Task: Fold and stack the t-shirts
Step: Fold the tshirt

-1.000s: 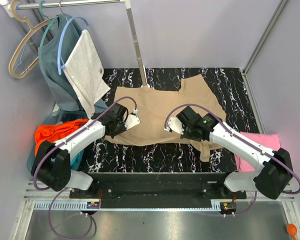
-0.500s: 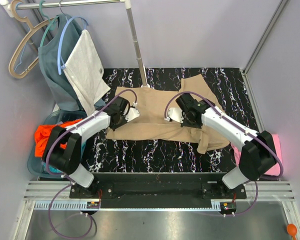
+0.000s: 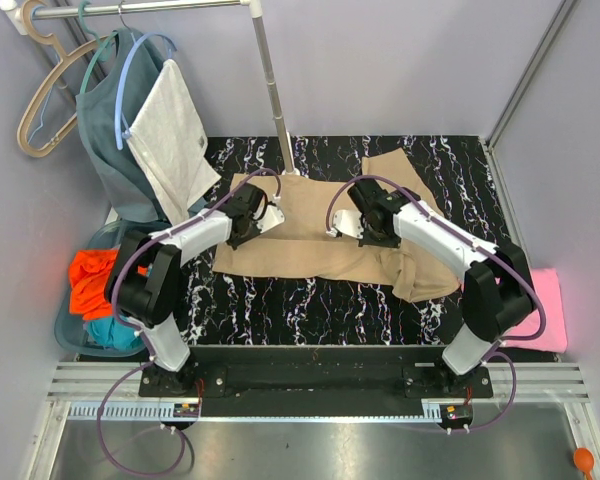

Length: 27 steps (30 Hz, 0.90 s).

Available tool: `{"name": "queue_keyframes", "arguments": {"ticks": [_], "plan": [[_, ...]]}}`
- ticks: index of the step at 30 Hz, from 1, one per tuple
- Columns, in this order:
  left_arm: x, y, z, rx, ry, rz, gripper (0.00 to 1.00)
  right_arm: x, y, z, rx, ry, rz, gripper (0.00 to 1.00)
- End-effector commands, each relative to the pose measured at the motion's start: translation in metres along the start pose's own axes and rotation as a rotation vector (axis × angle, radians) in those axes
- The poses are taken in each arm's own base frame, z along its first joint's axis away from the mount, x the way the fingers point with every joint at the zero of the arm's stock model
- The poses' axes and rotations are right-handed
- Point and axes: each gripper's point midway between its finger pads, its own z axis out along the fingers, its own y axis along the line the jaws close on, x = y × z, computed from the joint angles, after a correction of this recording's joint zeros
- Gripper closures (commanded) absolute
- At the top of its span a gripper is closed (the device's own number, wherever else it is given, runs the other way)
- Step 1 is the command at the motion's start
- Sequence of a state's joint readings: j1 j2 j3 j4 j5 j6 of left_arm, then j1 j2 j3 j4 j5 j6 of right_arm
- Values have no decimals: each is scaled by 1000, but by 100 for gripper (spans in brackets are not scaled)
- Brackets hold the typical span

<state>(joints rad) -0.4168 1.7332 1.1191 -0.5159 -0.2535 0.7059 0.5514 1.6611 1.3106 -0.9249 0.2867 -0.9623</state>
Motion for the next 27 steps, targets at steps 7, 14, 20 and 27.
{"name": "queue_keyframes", "arguments": {"ticks": [7, 14, 20, 27], "plan": [[-20, 30, 3, -91, -30, -21, 90, 2, -14, 6, 11, 14, -49, 100], [-18, 31, 2, -122, -46, -17, 12, -4, -27, 12, 21, 27, -66, 100], [-14, 25, 5, -111, -39, -20, 1, -9, -38, 17, 29, 41, -84, 100], [-4, 14, 14, -99, -27, -22, 1, -13, -54, 31, 41, 89, -132, 100]]}}
